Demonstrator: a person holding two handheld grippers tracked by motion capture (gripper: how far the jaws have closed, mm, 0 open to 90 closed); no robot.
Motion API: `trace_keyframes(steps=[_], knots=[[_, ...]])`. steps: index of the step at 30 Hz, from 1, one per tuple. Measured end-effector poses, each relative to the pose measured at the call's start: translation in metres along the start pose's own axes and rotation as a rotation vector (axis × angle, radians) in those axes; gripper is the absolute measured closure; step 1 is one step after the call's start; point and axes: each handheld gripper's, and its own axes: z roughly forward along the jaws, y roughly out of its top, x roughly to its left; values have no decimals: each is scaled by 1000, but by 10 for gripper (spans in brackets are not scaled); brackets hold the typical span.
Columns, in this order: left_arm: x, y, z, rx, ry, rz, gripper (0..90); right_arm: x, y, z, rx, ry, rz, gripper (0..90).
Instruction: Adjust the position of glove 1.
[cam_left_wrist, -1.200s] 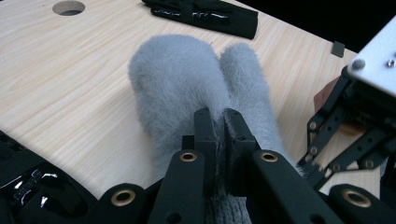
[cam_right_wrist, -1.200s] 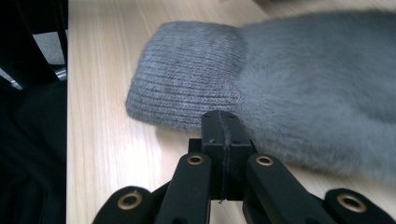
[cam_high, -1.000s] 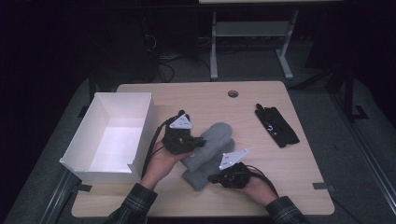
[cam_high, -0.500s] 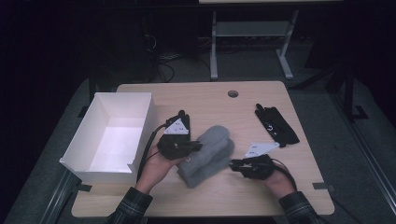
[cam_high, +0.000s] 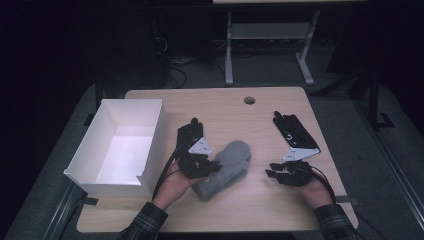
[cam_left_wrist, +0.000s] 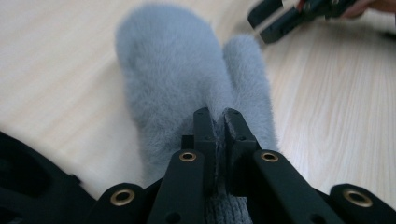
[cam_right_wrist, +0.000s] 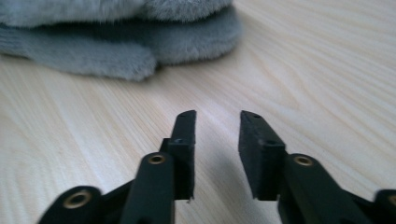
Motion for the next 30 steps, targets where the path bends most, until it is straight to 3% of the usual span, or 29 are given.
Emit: trace_keyframes(steps=[3,6,8,9,11,13,16,19,23,30], knots=[[-2,1,2,3,5,11,797,0,0,2,7,-2,1,606],[-2,4,-5,-31,10,-5,639,1,0,3,11,2,2,601],[1,5,-12,-52,27,-9,579,1,0,2,8,7,5,628],[3,6,-17,-67,35,-16,593,1,1,2,7,14,5,673],[8,5,-27,-90,57,-47,766,3,3,0,-2,25,6,760],[12,2,-31,-71,92,-53,891,7,6,-2,-11,47,0,851],[18,-5,-30,-20,148,-64,897,16,11,-1,-16,93,-10,900],[24,-12,-23,30,168,-78,897,26,14,5,-2,132,-30,900],[29,-20,-13,93,154,-87,897,42,20,21,22,180,-70,900],[33,-29,-9,107,98,-130,896,60,31,48,52,207,-116,900]])
